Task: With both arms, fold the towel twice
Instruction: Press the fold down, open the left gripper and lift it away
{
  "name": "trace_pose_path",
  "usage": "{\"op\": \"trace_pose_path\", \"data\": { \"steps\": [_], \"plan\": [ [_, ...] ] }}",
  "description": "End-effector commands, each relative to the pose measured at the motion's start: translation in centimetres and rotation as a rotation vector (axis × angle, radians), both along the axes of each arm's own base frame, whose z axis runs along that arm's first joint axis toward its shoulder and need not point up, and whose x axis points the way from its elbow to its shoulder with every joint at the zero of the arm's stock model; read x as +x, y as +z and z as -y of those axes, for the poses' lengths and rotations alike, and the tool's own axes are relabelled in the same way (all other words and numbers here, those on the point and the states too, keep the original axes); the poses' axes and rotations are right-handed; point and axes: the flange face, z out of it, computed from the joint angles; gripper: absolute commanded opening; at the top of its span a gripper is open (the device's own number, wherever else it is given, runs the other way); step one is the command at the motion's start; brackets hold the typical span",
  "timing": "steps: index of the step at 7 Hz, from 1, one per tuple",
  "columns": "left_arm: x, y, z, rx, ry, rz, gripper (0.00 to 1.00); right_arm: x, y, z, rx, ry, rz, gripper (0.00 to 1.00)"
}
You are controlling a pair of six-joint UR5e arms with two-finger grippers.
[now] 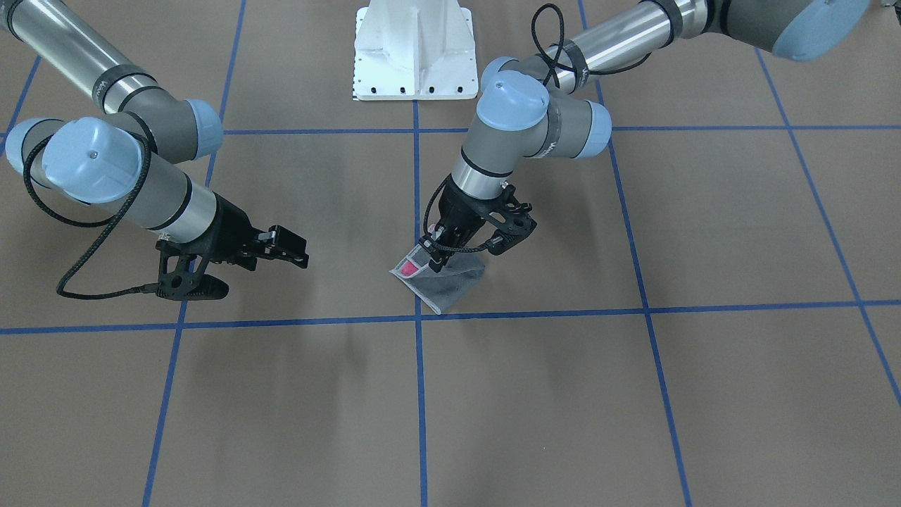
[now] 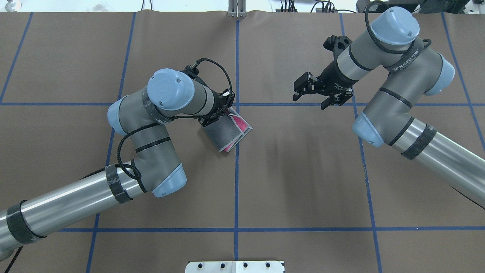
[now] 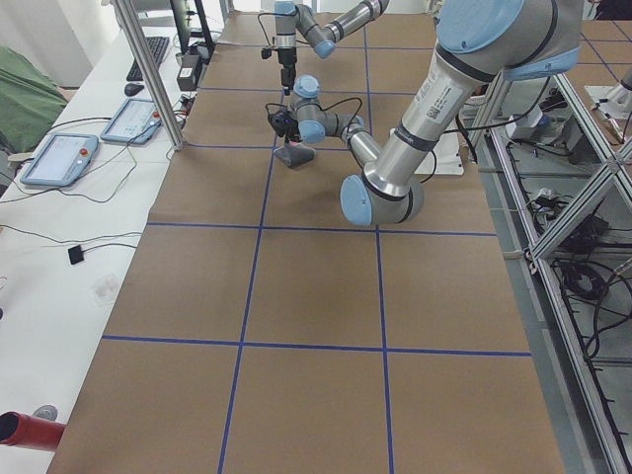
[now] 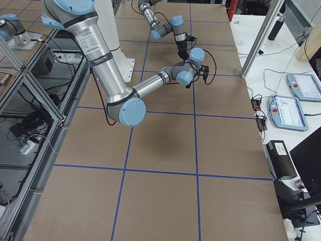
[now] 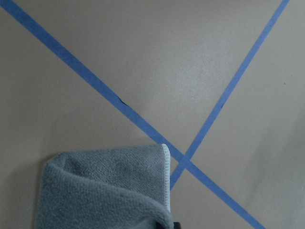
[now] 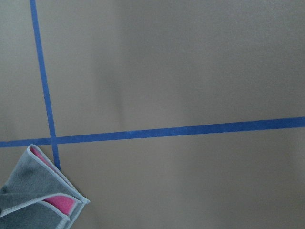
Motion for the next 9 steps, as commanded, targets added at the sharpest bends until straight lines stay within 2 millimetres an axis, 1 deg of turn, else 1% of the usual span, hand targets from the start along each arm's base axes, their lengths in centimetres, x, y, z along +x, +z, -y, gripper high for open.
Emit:
{"op": "trace_pose_path", "data": {
  "steps": [1, 2, 3, 4, 5, 6, 7, 8, 9],
  "plan": [
    [0.4, -0.1, 0.6, -0.010, -0.008, 0.003, 0.00, -0.3, 0.3, -0.2, 0.000, -0.001, -0.006, 1.00],
    [1.0, -0.9, 0.9, -0.007, -0.007, 0.001, 0.27, -0.5, 0.3, -0.3, 0.000, -0.003, -0.006, 1.00],
    [1.4, -0.8, 1.2, 0.000, -0.007, 0.005, 0.99, -0.6, 0.3, -0.4, 0.000, -0.004, -0.006, 1.00],
    [1.2, -0.7, 1.6, 0.005, -0.013, -0.001, 1.00, -0.7, 0.3, -0.5, -0.001, -0.005, -0.007, 1.00],
    [0.5, -0.6, 2.5, 0.001, -0.028, -0.001, 1.00, -0.7, 0.3, -0.4, 0.000, -0.003, -0.008, 1.00],
    [0.1, -0.6, 2.9, 0.003, -0.035, 0.000, 1.00, -0.9, 0.3, -0.6, 0.001, -0.003, -0.012, 1.00],
    [0.4, -0.1, 3.0, -0.003, -0.032, 0.009, 1.00, -1.0, 0.3, -0.6, 0.002, -0.003, -0.012, 1.00],
    [1.0, 0.9, 3.2, -0.009, -0.030, 0.018, 1.00, -1.0, 0.4, -0.6, 0.001, -0.003, -0.013, 1.00],
    [1.9, 2.0, 3.4, 0.000, -0.028, -0.004, 1.00, -1.0, 0.5, -0.6, 0.001, -0.004, -0.014, 1.00]
  ]
}}
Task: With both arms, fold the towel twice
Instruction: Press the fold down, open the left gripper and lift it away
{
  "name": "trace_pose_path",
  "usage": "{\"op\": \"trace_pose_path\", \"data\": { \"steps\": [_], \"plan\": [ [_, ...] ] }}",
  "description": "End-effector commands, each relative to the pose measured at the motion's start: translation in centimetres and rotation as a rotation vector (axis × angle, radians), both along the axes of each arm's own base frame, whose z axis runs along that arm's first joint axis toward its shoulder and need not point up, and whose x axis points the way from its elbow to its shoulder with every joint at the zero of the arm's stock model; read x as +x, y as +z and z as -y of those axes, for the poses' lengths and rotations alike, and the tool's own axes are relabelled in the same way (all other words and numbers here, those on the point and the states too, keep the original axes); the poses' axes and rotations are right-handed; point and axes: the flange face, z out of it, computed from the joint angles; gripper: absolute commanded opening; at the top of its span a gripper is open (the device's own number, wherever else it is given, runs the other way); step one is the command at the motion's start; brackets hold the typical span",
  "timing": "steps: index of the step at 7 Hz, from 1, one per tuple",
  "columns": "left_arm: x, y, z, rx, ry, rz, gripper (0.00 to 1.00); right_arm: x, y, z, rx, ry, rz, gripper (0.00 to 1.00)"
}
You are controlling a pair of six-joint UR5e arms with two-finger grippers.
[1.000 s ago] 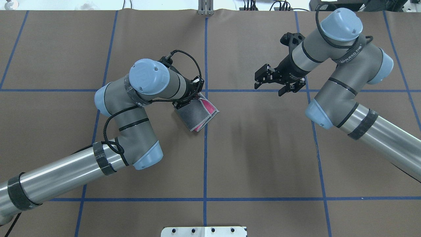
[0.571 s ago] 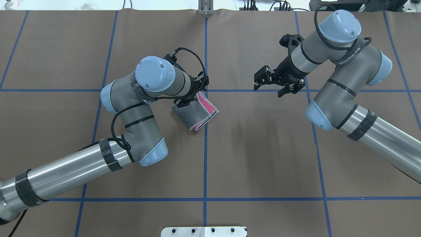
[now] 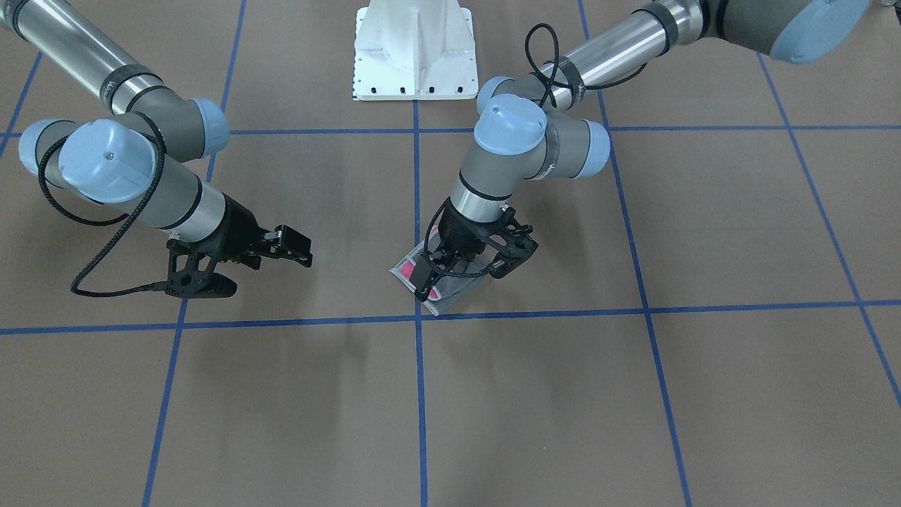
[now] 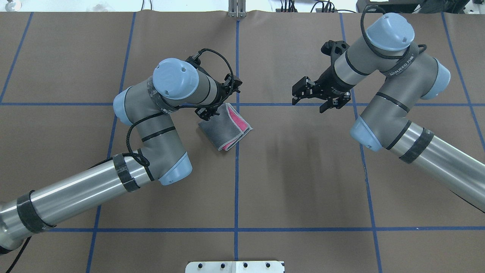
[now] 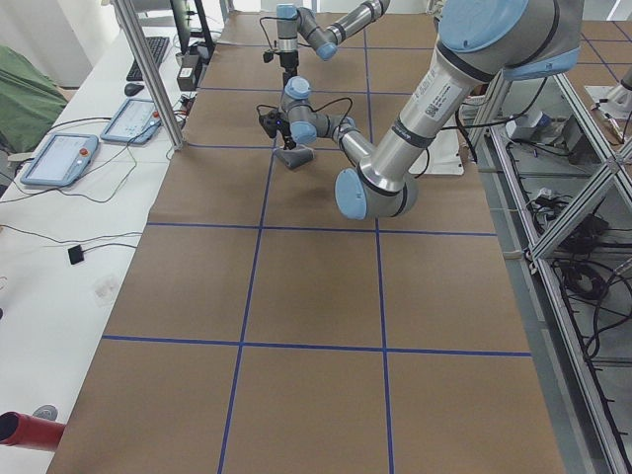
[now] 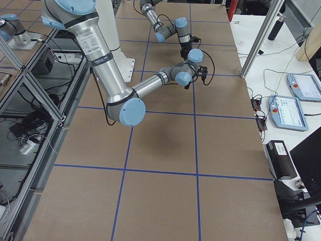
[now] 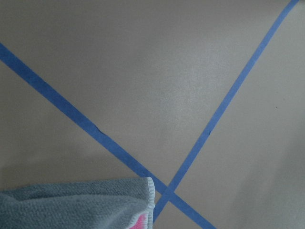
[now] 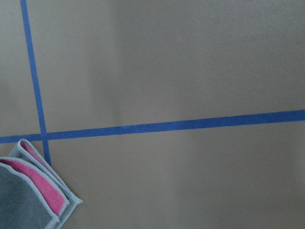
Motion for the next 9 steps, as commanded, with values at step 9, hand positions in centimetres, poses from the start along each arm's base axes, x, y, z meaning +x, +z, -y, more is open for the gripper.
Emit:
{"op": "trace_pose_path", "data": {
  "steps": [9],
  "plan": [
    [-7.7, 2.1, 9.0, 0.028, 0.085, -0.012, 1.00, 1.1, 0.0, 1.5, 0.005, 0.031, -0.014, 1.00]
  ]
}}
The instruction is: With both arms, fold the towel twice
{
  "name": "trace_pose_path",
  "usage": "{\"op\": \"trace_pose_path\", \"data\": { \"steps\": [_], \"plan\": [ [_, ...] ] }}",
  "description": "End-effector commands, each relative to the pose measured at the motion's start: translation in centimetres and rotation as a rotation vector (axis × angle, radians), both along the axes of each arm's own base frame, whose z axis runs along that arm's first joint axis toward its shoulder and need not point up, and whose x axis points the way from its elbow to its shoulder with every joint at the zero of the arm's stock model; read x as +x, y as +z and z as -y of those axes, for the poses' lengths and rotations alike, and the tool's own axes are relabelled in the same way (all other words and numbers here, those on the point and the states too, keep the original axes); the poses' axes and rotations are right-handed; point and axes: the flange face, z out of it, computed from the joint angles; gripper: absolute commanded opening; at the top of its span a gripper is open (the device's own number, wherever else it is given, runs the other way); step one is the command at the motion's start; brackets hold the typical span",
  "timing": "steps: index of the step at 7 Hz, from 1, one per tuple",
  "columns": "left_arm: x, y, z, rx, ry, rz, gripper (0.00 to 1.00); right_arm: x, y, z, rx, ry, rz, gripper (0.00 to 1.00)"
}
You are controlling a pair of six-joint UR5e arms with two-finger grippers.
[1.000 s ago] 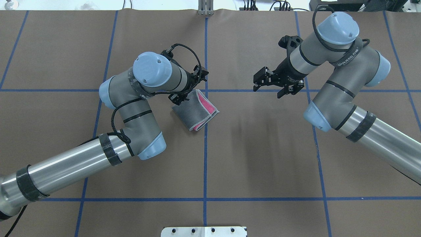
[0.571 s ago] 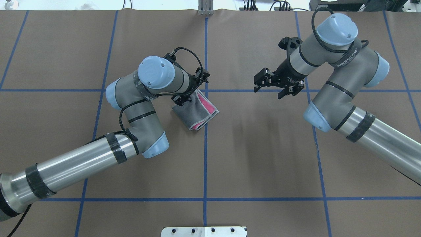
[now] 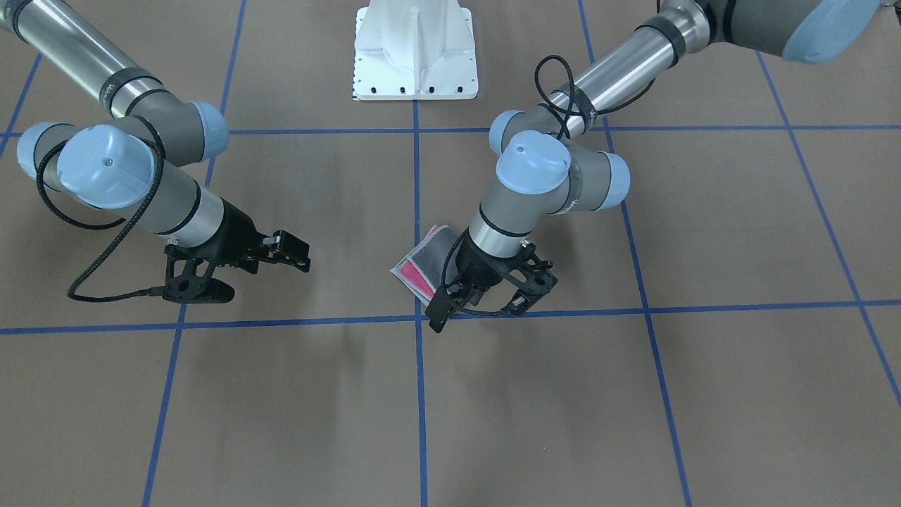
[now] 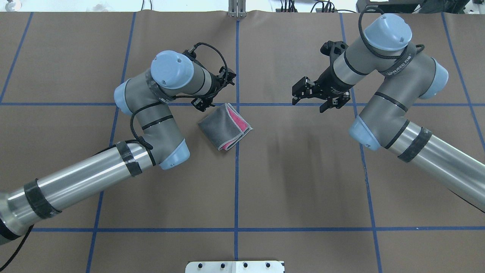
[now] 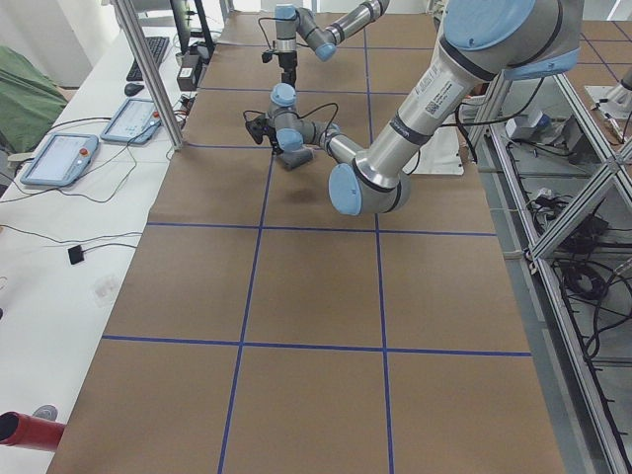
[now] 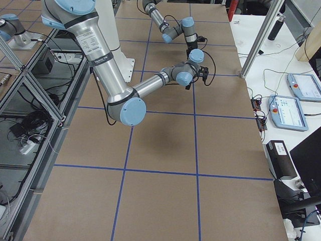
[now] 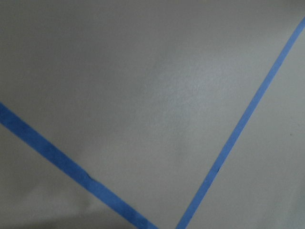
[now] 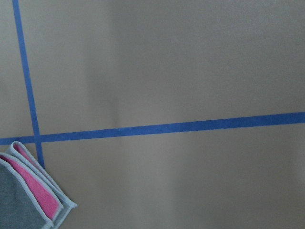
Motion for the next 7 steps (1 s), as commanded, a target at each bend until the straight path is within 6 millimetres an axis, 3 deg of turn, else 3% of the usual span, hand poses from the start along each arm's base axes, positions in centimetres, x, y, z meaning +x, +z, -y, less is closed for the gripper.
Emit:
{"op": "trace_pose_path", "data": {
  "steps": [1, 2, 3, 4, 5, 6, 7],
  "plan": [
    [-8.7, 3.6, 4.8, 0.037, 0.089, 0.021, 1.00, 2.1, 0.2, 1.4, 0.005, 0.046, -0.010, 1.00],
    [-14.5, 7.3, 5.9, 0.085, 0.106, 0.050, 1.00, 4.6, 0.8, 2.7, 0.026, 0.091, -0.025, 1.00],
    [-21.9, 11.4, 6.7, 0.167, 0.142, 0.092, 1.00, 6.6, 2.5, 3.4, 0.066, 0.088, -0.045, 1.00],
    [-28.5, 16.1, 5.8, 0.246, 0.185, 0.169, 1.00, 9.6, 6.0, 3.8, 0.124, 0.068, -0.084, 1.00],
    [-33.9, 20.0, 4.5, 0.319, 0.248, 0.282, 1.00, 12.5, 8.4, 4.7, 0.157, 0.034, -0.146, 1.00],
    [-39.3, 22.3, 4.1, 0.373, 0.351, 0.413, 1.00, 15.5, 10.3, 5.5, 0.184, -0.017, -0.211, 1.00],
    [-42.8, 24.0, 3.5, 0.420, 0.451, 0.508, 1.00, 19.0, 13.6, 5.1, 0.194, -0.047, -0.259, 1.00]
  ]
}}
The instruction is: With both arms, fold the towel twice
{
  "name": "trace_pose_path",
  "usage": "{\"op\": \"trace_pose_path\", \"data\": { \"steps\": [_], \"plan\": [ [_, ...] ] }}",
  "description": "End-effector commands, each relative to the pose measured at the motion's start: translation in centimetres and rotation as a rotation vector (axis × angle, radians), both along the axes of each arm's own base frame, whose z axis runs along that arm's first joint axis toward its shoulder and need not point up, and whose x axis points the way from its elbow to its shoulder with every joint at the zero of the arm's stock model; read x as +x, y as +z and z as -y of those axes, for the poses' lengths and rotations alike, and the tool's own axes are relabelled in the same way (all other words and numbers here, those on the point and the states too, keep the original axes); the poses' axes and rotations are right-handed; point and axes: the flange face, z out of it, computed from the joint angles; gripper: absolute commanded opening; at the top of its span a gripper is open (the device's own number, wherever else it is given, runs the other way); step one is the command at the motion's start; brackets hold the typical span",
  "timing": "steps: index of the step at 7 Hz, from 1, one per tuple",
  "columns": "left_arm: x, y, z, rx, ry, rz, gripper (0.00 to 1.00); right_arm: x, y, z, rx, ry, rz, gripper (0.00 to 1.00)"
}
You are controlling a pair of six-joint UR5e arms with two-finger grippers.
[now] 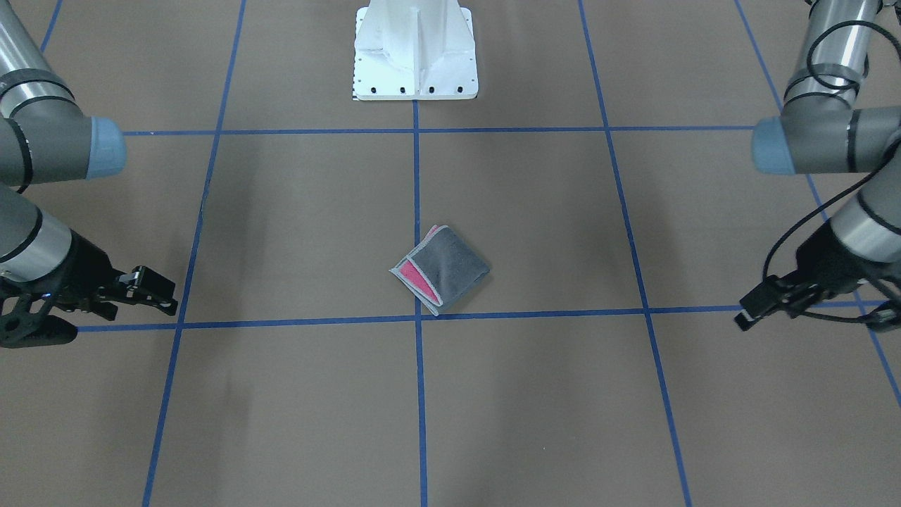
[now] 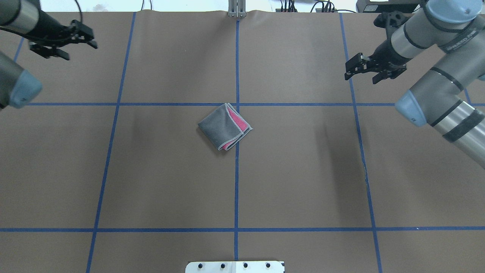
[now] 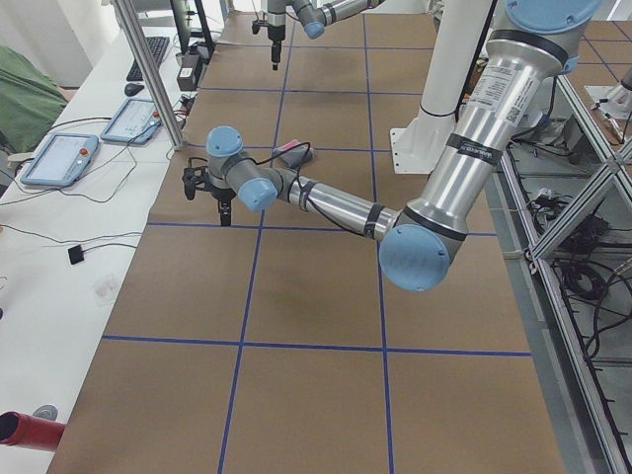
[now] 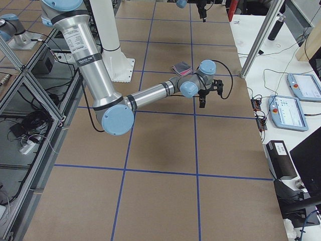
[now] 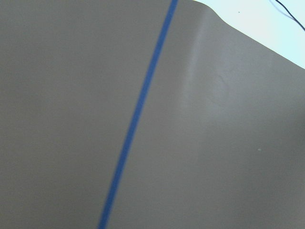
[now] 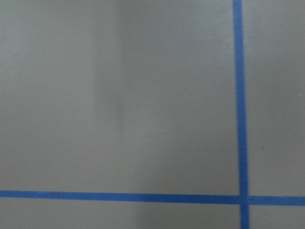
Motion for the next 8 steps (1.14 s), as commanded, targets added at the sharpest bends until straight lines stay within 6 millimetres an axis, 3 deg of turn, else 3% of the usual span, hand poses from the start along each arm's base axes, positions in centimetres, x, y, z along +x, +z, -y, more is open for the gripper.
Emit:
{"op": "trace_pose_path", "data": {
  "steps": [1, 2, 3, 4, 5, 6, 7, 8],
  "plan": [
    [-8.3, 6.2, -2.2, 0.085, 0.168, 0.198, 1.00, 8.1, 6.9, -0.8, 0.030, -0.075, -0.115, 1.00],
    [-11.0, 8.2, -3.1, 0.157, 0.246, 0.239, 1.00, 11.5, 9.4, -1.4, 0.060, -0.120, -0.202, 1.00],
    [-13.7, 11.8, -6.5, 0.173, 0.305, 0.269, 1.00, 16.0, 11.0, -1.5, 0.078, -0.181, -0.264, 1.00],
    [-14.9, 12.5, -7.9, 0.216, 0.351, 0.277, 1.00, 21.1, 12.5, -1.9, 0.102, -0.237, -0.285, 1.00],
    [-15.8, 12.5, -8.5, 0.206, 0.337, 0.277, 1.00, 25.6, 14.4, -3.6, 0.128, -0.266, -0.291, 1.00],
    [-16.0, 13.8, -9.6, 0.200, 0.342, 0.278, 1.00, 29.8, 17.2, -6.0, 0.119, -0.250, -0.281, 1.00],
    [-16.1, 14.5, -10.6, 0.228, 0.340, 0.276, 1.00, 31.3, 18.6, -8.6, 0.088, -0.214, -0.250, 1.00],
    [-16.3, 15.0, -11.3, 0.234, 0.338, 0.275, 1.00, 31.4, 17.7, -9.3, 0.110, -0.212, -0.255, 1.00]
  ]
}}
